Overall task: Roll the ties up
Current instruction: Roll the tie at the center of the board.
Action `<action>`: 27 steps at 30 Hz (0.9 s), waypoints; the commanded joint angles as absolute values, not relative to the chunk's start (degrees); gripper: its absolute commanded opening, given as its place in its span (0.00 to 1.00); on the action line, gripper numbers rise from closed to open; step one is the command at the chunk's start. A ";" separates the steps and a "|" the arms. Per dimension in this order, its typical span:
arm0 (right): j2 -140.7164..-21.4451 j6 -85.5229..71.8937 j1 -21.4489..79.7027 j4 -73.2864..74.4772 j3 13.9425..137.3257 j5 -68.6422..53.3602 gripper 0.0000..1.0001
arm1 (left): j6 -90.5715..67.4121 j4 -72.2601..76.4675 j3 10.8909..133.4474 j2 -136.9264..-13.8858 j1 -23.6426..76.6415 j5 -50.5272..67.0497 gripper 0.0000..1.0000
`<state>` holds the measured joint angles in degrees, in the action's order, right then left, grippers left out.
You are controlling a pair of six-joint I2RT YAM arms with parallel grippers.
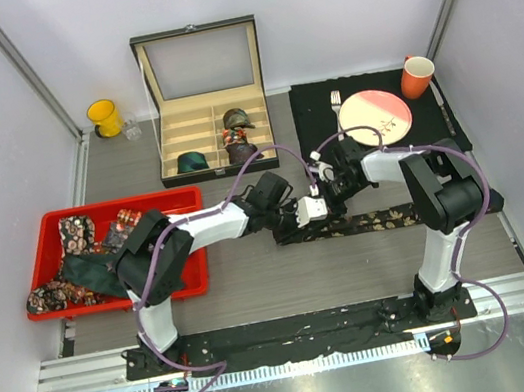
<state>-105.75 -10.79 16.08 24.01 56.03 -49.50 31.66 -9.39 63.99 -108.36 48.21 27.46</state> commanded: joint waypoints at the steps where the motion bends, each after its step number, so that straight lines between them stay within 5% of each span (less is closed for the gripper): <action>1: -106.95 -8.18 16.44 22.24 56.17 -45.62 0.01 | 30.94 -13.62 61.70 -108.20 48.52 25.84 0.35; 6: -110.03 -4.49 16.35 21.62 54.32 -40.62 0.01 | 26.38 -9.86 60.12 -105.91 47.47 26.27 0.59; 11: -110.65 -4.31 16.35 20.39 53.61 -39.20 0.01 | 23.03 -0.46 54.50 -102.75 45.09 31.55 0.63; 20: -111.53 -7.20 16.96 16.35 53.35 -40.60 0.01 | 18.81 13.44 51.42 -104.15 44.82 33.66 0.63; 27: -112.15 -9.84 17.75 13.62 52.38 -40.87 0.01 | 19.68 14.94 50.98 -104.15 44.82 35.15 0.41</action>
<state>-109.19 -10.76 16.67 18.48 54.46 -50.33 19.59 10.81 51.48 -104.47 44.69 32.21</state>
